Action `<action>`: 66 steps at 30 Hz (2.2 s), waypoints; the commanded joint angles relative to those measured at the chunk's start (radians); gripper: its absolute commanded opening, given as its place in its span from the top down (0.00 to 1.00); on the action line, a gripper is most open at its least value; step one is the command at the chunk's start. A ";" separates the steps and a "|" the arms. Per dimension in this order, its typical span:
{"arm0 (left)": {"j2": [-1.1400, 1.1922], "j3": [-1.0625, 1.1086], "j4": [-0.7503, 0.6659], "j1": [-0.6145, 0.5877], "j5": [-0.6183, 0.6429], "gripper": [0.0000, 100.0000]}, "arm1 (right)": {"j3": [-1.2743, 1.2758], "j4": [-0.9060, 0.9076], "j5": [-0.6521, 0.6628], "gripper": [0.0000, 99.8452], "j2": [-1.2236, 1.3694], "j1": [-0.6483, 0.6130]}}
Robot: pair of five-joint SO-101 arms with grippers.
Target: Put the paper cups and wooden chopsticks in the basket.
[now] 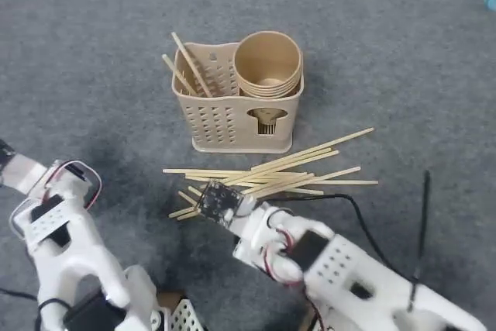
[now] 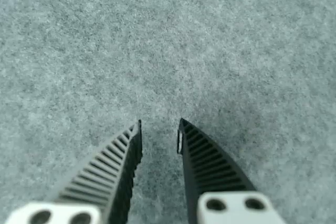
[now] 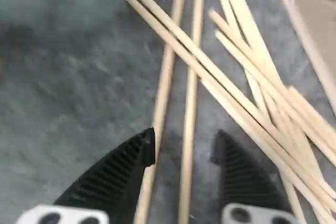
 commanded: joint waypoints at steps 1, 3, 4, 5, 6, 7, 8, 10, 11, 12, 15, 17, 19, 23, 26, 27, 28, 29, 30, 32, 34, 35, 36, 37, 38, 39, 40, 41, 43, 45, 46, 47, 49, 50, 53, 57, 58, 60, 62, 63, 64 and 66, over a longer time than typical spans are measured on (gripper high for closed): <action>-0.003 -0.036 -0.026 0.008 0.006 0.89 | -0.118 -0.021 0.069 0.76 0.163 0.065; -0.003 -0.036 -0.026 0.009 0.006 0.89 | -0.155 -0.047 0.080 0.78 0.237 0.082; -0.003 -0.036 -0.026 0.009 0.006 0.89 | -0.167 -0.071 0.078 0.78 0.266 0.088; -0.003 -0.036 -0.026 0.009 0.006 0.89 | -0.173 -0.096 0.080 0.78 0.289 0.093; -0.003 -0.036 -0.026 0.009 0.006 0.89 | -0.176 -0.119 0.080 0.78 0.309 0.094; -0.003 -0.036 -0.026 0.009 0.006 0.89 | -0.178 -0.142 0.080 0.78 0.323 0.094; -0.003 -0.036 -0.026 0.009 0.006 0.89 | -0.178 -0.159 0.080 0.78 0.334 0.094; -0.003 -0.036 -0.026 0.009 0.006 0.89 | -0.178 -0.183 0.080 0.78 0.349 0.099; -0.003 -0.036 -0.026 0.009 0.006 0.89 | -0.178 -0.196 0.081 0.78 0.354 0.101; -0.003 -0.036 -0.026 0.009 0.006 0.89 | -0.178 -0.209 0.081 0.78 0.360 0.107; -0.003 -0.036 -0.026 0.009 0.006 0.89 | -0.178 -0.239 0.081 0.78 0.363 0.116; -0.003 -0.036 -0.026 0.009 0.006 0.89 | -0.178 -0.246 0.081 0.78 0.363 0.117; -0.003 -0.036 -0.026 0.009 0.006 0.89 | -0.180 -0.246 0.081 0.78 0.363 0.119; -0.003 -0.036 -0.026 0.009 0.006 0.89 | -0.180 -0.236 0.097 0.78 0.341 0.120; -0.003 -0.036 -0.026 0.009 0.006 0.89 | -0.175 -0.234 0.140 0.78 0.309 0.122; -0.003 -0.036 -0.026 0.009 0.006 0.89 | -0.175 -0.234 0.147 0.78 0.303 0.131; -0.003 -0.036 -0.026 0.009 0.006 0.89 | -0.180 -0.234 0.158 0.78 0.303 0.143; -0.003 -0.036 -0.026 0.009 0.006 0.89 | -0.180 -0.239 0.173 0.78 0.305 0.157; -0.003 -0.036 -0.026 0.009 0.006 0.89 | -0.181 -0.243 0.189 0.78 0.312 0.173; -0.003 -0.036 -0.026 0.009 0.006 0.89 | -0.183 -0.245 0.210 0.78 0.341 0.199; -0.003 -0.036 -0.026 0.009 0.006 0.89 | -0.204 -0.245 0.213 0.78 0.383 0.217; -0.003 -0.036 -0.026 0.011 0.006 0.89 | -0.216 -0.245 0.215 0.78 0.407 0.225; -0.003 -0.036 -0.026 0.011 0.006 0.89 | -0.230 -0.245 0.215 0.78 0.430 0.229; -0.003 -0.036 -0.026 0.011 0.006 0.89 | -0.242 -0.245 0.216 0.78 0.452 0.231; -0.003 -0.036 -0.026 0.011 0.006 0.89 | -0.249 -0.245 0.219 0.79 0.467 0.232; -0.003 -0.036 -0.026 0.011 0.006 0.89 | -0.253 -0.245 0.232 0.80 0.479 0.232; -0.003 -0.036 -0.026 0.011 0.006 0.89 | -0.255 -0.245 0.239 0.81 0.489 0.232; -0.003 -0.036 -0.026 0.011 0.006 0.89 | -0.255 -0.245 0.239 0.83 0.490 0.231; -0.003 -0.036 -0.026 0.011 0.006 0.89 | -0.255 -0.245 0.241 0.87 0.490 0.231; -0.003 -0.036 -0.026 0.011 0.006 0.89 | -0.255 -0.246 0.241 0.88 0.490 0.232; -0.003 -0.036 -0.026 0.011 0.006 0.89 | -0.255 -0.246 0.241 0.88 0.490 0.232; -0.003 -0.036 -0.026 0.011 0.006 0.89 | -0.255 -0.246 0.239 0.89 0.490 0.232; -0.003 -0.036 -0.026 0.011 0.006 0.89 | -0.255 -0.246 0.238 0.89 0.490 0.232; -0.003 -0.036 -0.026 0.011 0.006 0.89 | -0.255 -0.245 0.238 0.89 0.490 0.232; -0.003 -0.036 -0.026 0.009 0.006 0.89 | -0.255 -0.236 0.236 0.89 0.489 0.232; -0.003 -0.036 -0.026 0.009 0.006 0.89 | -0.250 -0.234 0.236 0.89 0.487 0.228; -0.003 -0.036 -0.026 0.009 0.006 0.89 | -0.250 -0.234 0.236 0.90 0.486 0.228; -0.003 -0.036 -0.026 0.009 0.006 0.89 | -0.247 -0.232 0.232 0.95 0.461 0.228; -0.003 -0.036 -0.026 0.009 0.006 0.89 | -0.236 -0.225 0.184 1.00 0.406 0.228; -0.003 -0.036 -0.026 0.009 0.006 0.89 | -0.229 -0.216 0.164 0.99 0.366 0.226; -0.003 -0.036 -0.026 0.009 0.006 0.89 | -0.216 -0.202 0.152 0.98 0.318 0.226; -0.003 -0.036 -0.026 0.009 0.006 0.89 | -0.190 -0.176 0.133 0.99 0.214 0.214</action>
